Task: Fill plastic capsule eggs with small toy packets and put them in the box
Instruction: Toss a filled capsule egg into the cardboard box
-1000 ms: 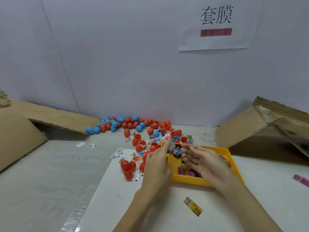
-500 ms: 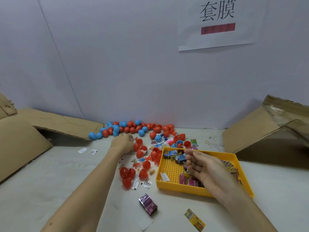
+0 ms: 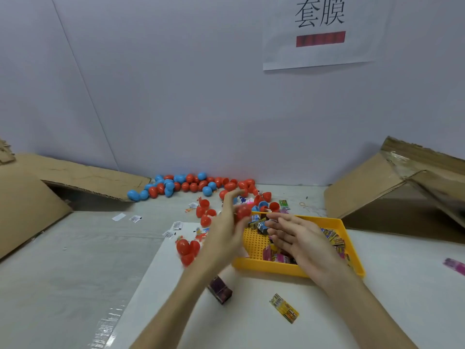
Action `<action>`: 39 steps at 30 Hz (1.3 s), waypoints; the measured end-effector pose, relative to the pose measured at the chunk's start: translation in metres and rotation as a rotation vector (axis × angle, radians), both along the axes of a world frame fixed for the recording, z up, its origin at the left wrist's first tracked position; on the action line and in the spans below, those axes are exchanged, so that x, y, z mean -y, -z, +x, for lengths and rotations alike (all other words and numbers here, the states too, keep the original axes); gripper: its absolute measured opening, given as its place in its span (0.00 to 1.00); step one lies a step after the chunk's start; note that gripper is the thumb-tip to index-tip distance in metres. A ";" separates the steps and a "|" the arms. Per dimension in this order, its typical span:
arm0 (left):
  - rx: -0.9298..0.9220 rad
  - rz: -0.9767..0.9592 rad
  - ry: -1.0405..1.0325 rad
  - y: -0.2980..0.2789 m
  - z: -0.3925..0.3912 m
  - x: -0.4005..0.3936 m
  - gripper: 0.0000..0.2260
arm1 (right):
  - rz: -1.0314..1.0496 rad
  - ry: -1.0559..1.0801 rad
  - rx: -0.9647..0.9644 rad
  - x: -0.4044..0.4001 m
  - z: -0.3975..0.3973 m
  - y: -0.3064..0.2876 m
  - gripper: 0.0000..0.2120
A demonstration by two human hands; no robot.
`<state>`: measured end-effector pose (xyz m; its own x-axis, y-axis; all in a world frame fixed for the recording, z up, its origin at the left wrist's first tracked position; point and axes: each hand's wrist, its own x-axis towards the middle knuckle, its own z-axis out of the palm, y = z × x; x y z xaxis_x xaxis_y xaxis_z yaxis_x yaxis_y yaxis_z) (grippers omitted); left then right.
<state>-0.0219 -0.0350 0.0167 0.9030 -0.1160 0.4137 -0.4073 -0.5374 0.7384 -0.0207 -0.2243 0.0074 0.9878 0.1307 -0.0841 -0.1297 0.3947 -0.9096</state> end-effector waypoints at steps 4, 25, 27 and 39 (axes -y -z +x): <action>0.037 0.031 0.095 0.016 -0.019 0.028 0.17 | -0.177 0.029 0.142 -0.003 -0.005 0.004 0.09; 0.181 -0.142 0.002 0.018 -0.022 0.026 0.19 | -0.193 -0.009 0.117 -0.009 -0.009 -0.003 0.21; 0.182 -0.140 0.003 0.018 -0.021 0.025 0.20 | -0.166 -0.017 0.100 -0.009 -0.008 -0.003 0.21; 0.207 -0.121 0.038 0.018 -0.018 0.022 0.16 | -0.253 0.029 0.147 -0.011 -0.011 -0.003 0.20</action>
